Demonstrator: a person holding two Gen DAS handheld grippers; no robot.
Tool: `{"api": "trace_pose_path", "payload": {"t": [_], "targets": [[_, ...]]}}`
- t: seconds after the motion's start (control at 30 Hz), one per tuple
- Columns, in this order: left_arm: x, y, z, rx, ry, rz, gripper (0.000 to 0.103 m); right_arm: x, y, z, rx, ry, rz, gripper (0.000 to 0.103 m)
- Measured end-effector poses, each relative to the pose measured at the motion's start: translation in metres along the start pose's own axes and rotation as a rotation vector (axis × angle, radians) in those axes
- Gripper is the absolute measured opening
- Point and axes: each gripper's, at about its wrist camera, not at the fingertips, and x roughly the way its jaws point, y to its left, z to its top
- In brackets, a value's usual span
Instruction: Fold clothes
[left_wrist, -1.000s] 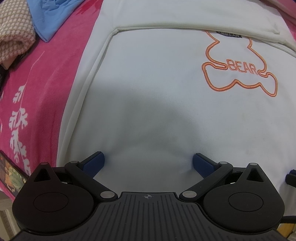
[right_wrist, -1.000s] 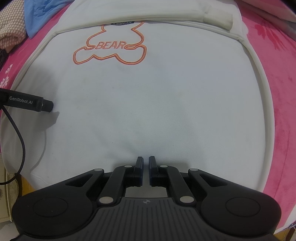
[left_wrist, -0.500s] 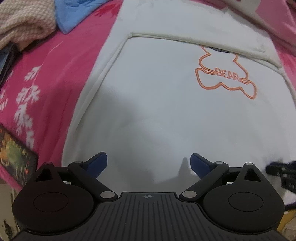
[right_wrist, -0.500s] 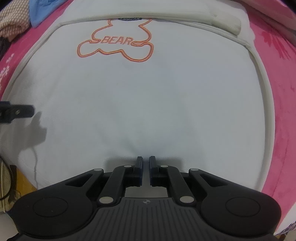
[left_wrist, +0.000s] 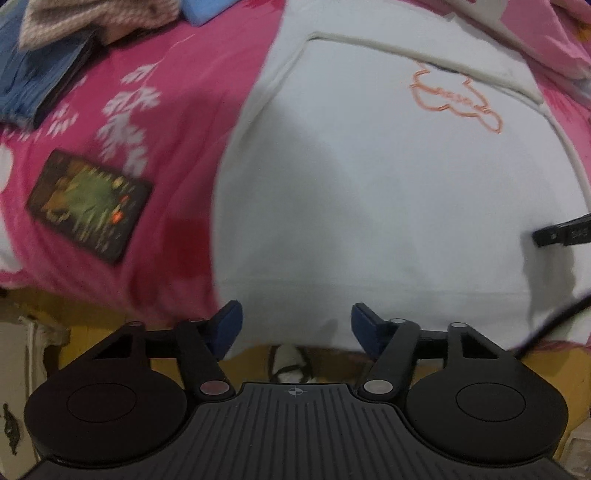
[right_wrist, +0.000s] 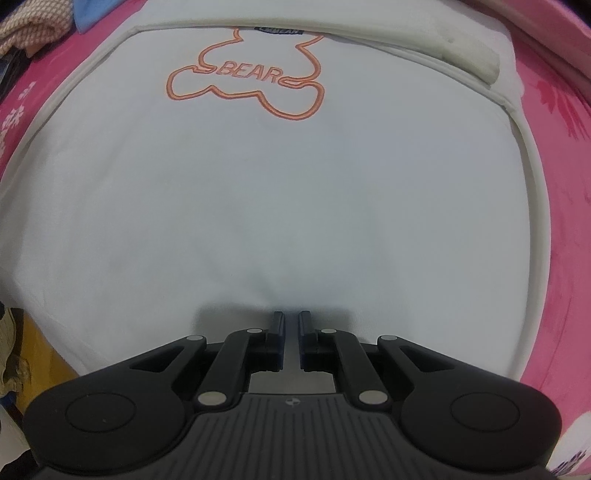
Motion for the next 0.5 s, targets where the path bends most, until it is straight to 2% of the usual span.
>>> {"api": "trace_pose_path", "payload": {"t": [0.17,0.5], "targets": [[0.013,0.021,0.000,0.007,0.007,0.001,0.063,0.000,0.000,0.000,-0.014,0.004,-0.006,0.007],[0.037,0.038,0.008,0.050,0.064,-0.140,0.053,0.000,-0.002,0.000,-0.034,0.008,-0.015,0.007]]}}
